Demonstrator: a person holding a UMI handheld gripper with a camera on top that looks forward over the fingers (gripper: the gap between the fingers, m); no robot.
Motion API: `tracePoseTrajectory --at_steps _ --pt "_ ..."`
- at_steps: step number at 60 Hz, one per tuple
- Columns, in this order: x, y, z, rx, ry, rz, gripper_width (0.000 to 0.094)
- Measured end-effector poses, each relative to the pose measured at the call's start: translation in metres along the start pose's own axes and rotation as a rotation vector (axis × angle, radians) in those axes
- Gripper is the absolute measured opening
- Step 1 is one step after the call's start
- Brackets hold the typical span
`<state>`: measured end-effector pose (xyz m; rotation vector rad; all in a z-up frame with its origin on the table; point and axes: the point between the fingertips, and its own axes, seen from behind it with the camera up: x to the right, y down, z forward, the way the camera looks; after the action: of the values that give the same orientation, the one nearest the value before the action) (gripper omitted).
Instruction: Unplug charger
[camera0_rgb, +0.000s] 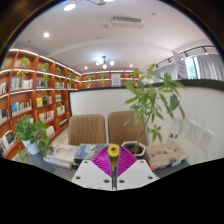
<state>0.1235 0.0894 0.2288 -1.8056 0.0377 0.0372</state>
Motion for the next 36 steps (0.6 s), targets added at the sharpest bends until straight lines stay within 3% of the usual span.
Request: tracePoseTrajectory --at_steps 5,9,14,23,29,36 --pt "0.037 -0.025 -0.013 0.026 0.036 -0.014 0.0037" --pt "0.073 -0.005 -0.018 -0.03 0.076 -0.011 0.0038" --pt "0.122 0.053 -0.018 -0.16 0.134 -0.007 0.0038" --pt "0.168 0.165 -0.023 -0.368 0.153 0.059 0.0039" --pt "0.179 0.205 -0.03 -0.436 0.153 0.046 0.0049" --pt "0.179 0.226 -0.037 -0.466 0.15 0.11 0.017"
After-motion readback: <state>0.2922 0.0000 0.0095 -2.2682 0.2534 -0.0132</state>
